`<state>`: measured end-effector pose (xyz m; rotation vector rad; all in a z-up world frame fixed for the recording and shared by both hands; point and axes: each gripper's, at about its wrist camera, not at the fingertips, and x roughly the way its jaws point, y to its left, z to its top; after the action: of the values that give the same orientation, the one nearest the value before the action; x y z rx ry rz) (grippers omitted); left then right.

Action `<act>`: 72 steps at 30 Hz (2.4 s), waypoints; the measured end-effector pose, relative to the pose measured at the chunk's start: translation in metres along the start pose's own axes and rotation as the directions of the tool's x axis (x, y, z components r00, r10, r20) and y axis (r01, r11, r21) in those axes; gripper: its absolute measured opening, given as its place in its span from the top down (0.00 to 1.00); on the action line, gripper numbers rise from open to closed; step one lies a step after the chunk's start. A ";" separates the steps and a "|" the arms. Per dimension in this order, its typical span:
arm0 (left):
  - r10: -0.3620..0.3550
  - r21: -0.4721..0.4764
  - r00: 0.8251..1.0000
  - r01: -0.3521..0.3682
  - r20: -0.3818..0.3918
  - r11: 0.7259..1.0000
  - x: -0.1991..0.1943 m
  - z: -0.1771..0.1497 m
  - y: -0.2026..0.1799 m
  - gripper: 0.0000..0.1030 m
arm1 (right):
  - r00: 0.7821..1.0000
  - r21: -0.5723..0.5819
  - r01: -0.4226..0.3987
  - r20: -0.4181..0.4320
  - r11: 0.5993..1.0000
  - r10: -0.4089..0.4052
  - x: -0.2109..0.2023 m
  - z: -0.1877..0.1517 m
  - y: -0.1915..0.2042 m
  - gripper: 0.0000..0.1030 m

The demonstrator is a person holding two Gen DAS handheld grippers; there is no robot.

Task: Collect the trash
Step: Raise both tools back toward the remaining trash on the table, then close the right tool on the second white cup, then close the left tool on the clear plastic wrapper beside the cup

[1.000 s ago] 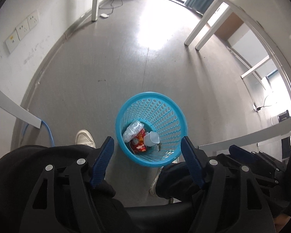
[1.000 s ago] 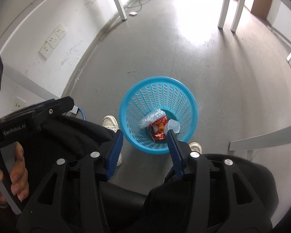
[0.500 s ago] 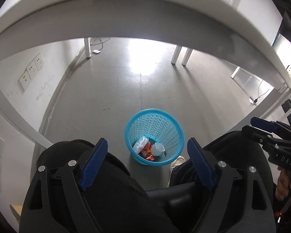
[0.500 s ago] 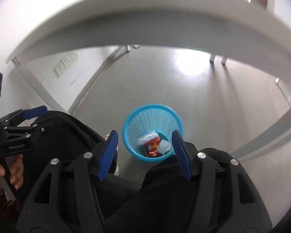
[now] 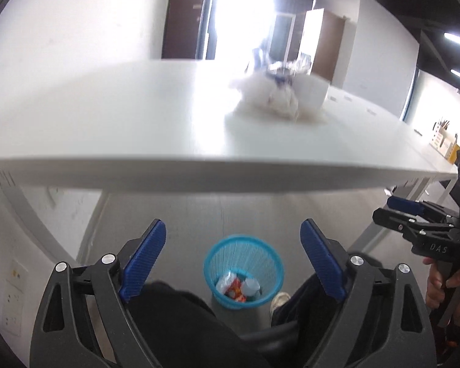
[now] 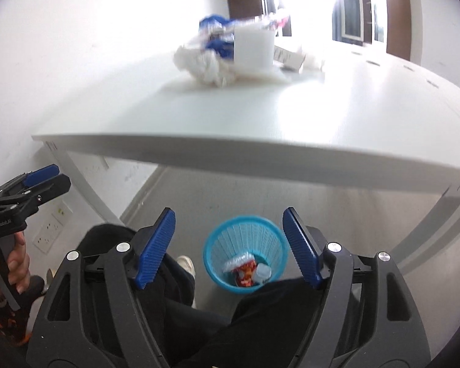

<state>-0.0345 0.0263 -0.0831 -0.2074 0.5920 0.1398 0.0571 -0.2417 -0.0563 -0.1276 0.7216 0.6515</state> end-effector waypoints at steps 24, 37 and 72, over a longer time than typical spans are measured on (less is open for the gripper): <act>-0.058 0.062 0.983 0.047 0.176 0.997 0.034 0.129 -0.032 0.14 | 0.986 0.090 0.016 0.166 0.996 -0.031 0.059 0.153 -0.021 0.21; -0.064 0.108 0.993 0.053 0.100 0.993 0.065 0.148 -0.028 0.14 | 0.997 0.137 0.001 0.082 0.991 -0.013 0.121 0.188 -0.027 0.23; -0.055 0.311 0.998 0.052 0.003 0.949 0.117 0.174 -0.079 0.72 | 0.997 0.201 -0.068 0.057 0.977 0.057 0.096 0.182 -0.078 0.46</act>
<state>0.1703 -0.0014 0.0033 0.0833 0.5879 -0.0061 0.2618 -0.1954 0.0102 0.0997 0.7407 0.6352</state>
